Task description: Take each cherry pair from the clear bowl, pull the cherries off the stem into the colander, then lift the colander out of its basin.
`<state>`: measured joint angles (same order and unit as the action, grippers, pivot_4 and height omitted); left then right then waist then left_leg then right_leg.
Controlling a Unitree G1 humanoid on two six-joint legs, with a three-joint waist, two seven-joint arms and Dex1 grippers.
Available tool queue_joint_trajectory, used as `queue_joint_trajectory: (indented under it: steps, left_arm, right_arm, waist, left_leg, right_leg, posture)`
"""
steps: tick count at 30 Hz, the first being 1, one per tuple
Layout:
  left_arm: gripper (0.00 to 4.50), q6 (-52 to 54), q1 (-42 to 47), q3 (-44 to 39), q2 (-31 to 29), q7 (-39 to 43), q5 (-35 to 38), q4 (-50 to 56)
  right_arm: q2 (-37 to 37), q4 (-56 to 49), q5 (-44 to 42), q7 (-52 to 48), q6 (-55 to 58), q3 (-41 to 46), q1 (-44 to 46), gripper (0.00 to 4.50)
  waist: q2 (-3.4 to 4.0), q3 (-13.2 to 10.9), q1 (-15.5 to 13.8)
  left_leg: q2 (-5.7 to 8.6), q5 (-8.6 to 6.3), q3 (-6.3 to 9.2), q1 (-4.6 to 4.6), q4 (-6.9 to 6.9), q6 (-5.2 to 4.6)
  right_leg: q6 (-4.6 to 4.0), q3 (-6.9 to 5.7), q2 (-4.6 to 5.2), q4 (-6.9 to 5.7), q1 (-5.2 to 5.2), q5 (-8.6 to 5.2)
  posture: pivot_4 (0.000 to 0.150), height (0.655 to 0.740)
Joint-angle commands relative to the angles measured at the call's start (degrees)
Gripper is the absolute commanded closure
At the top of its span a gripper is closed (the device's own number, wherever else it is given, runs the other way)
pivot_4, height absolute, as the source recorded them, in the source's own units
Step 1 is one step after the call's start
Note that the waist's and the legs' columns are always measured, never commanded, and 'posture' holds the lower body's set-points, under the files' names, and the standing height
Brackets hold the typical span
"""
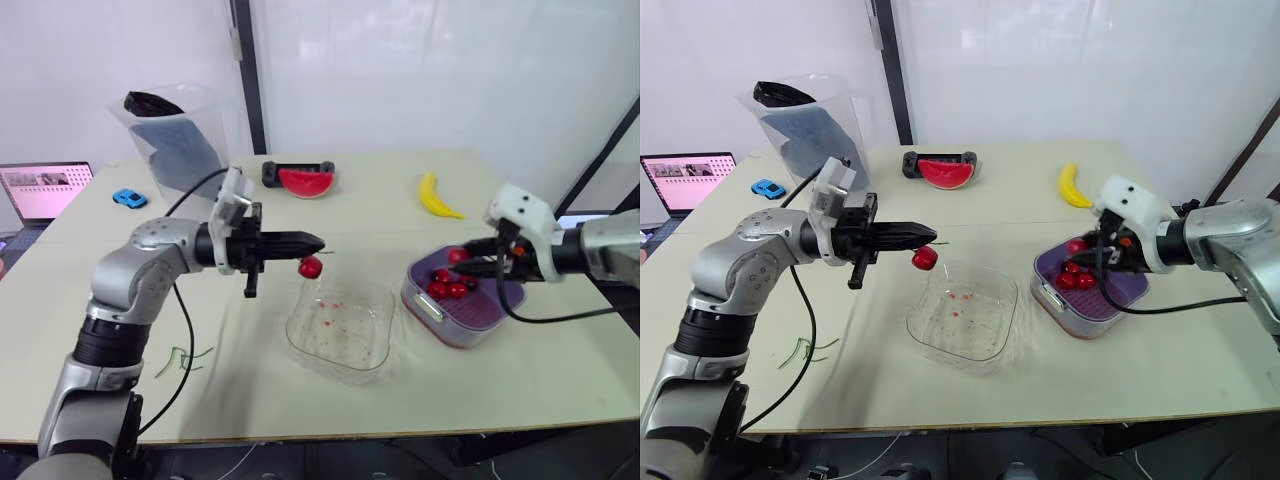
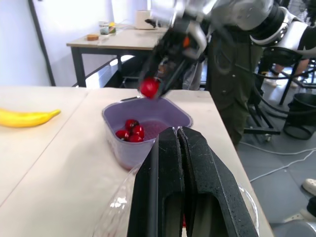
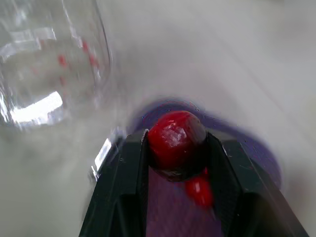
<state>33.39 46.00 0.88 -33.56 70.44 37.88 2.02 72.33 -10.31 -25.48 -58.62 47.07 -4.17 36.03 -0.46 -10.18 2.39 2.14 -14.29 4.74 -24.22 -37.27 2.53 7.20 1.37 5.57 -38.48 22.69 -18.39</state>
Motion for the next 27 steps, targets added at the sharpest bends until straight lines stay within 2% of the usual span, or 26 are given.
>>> queue_joint_trajectory:
  steps: [1, 5, 6, 7, 10, 11, 15, 17, 19, 22, 27]
  left_arm:
    - [4.5, -2.02, 1.96, -1.16, 0.76, -0.64, -0.37, -0.04]
    - [4.5, -1.18, 1.68, -1.65, 1.75, -1.72, 0.74, 1.27]
    - [4.5, -1.0, 1.49, -1.71, 1.83, -1.98, 0.88, 1.7]
    - [4.5, -1.01, 1.34, -1.79, 1.92, -2.32, 0.93, 2.0]
    - [4.5, -1.16, 1.25, -1.92, 2.11, -3.1, 0.95, 2.37]
    - [4.5, -1.22, 1.29, -1.94, 2.15, -3.28, 0.94, 2.37]
    - [4.5, -1.17, 1.37, -2.17, 2.4, -4.22, 1.3, 2.57]
    - [4.5, -0.97, 1.31, -2.33, 2.51, -4.58, 1.67, 2.76]
    - [4.5, -0.94, 1.36, -2.23, 2.63, -4.74, 1.8, 2.72]
    - [4.5, -1.02, 1.75, -1.9, 3.84, -5.36, 1.83, 2.41]
    - [4.5, -0.2, 0.8, -0.86, 5.75, -6.43, 2.24, 4.48]
  right_arm:
    - [1.1, 2.8, 7.21, -1.62, -6.3, -3.29, -1.73, 2.82]
    - [-0.24, 5.02, 10.85, -2.3, -8.97, -4.65, -3.15, 2.82]
    - [-0.5, 5.2, 11.03, -2.41, -8.97, -4.43, -3.16, 2.27]
    - [-0.63, 5.05, 10.94, -2.71, -8.65, -4.09, -3.13, 1.95]
    - [-0.83, 4.65, 9.68, -3.87, -7.24, -2.11, -2.87, 0.6]
    - [-0.92, 4.92, 9.07, -4.19, -6.77, -1.12, -2.6, 0.03]
    - [-0.92, 5.14, 4.78, -6.29, -3.5, 4.24, -1.29, 0.03]
    - [-2.98, 3.95, -0.19, -6.45, 0.49, 7.84, 0.82, 0.03]
    - [-8.44, 2.37, -7.57, -3.9, 7.01, 12.15, 4.99, 0.03]
    - [-18.01, -4.62, -16.34, 0.52, 13.35, 13.75, 7.98, 0.03]
    - [-27.44, -12.42, -19.05, 6.28, 15.1, 9.19, 7.22, 0.03]
  waist:
    - [0.0, 0.0, -0.01]
    - [0.01, 0.0, -0.03]
    - [0.02, -0.01, -0.03]
    - [0.02, -0.01, -0.04]
    - [0.02, -0.01, -0.1]
    - [0.02, -0.01, -0.13]
    - [0.02, -0.01, -0.26]
    - [0.02, -0.01, -0.29]
    - [0.01, -0.01, 0.1]
    - [0.01, -0.01, 0.09]
    - [0.01, -0.01, -0.58]
  left_leg:
    - [0.0, 0.0, -0.01, 0.0, 0.01, 0.0]
    - [0.0, 0.0, 0.0, -0.02, 0.0, 0.01]
    - [0.0, 0.0, 0.0, -0.02, -0.01, 0.01]
    - [-0.01, 0.0, 0.01, -0.02, 0.0, 0.01]
    - [-0.02, 0.01, 0.03, -0.02, 0.0, 0.01]
    - [-0.02, 0.01, 0.03, -0.02, -0.01, 0.02]
    - [-0.01, 0.01, 0.03, -0.02, -0.02, 0.02]
    - [-0.01, 0.01, 0.03, -0.02, -0.02, 0.02]
    - [-0.02, 0.01, 0.04, 0.0, -0.02, 0.02]
    - [-0.07, 0.02, 0.05, 0.05, 0.02, 0.03]
    - [-0.02, 0.05, 0.14, -0.08, -0.09, 0.08]
  right_leg:
    - [0.0, 0.0, 0.0, 0.0, 0.0, 0.0]
    - [0.0, 0.02, 0.01, 0.0, 0.01, 0.0]
    - [0.0, 0.02, 0.01, 0.0, 0.01, 0.0]
    - [0.0, 0.03, 0.01, 0.0, 0.01, 0.0]
    - [0.0, 0.02, 0.01, 0.0, 0.01, 0.0]
    - [0.0, 0.02, 0.01, 0.0, 0.0, 0.0]
    - [0.0, 0.02, 0.01, 0.01, -0.01, 0.0]
    - [0.0, 0.02, 0.01, 0.01, -0.01, 0.0]
    - [0.0, 0.01, 0.0, 0.01, -0.03, 0.0]
    - [0.0, 0.01, -0.04, -0.01, -0.04, 0.0]
    - [0.0, -0.05, 0.03, -0.02, -0.03, 0.0]
  posture:
    - [0.15, 0.74]
    - [0.15, 0.74]
    - [0.15, 0.74]
    - [0.15, 0.74]
    - [0.15, 0.74]
    - [0.15, 0.74]
    - [0.15, 0.74]
    - [0.15, 0.74]
    - [0.15, 0.74]
    - [0.15, 0.74]
    - [0.15, 0.74]
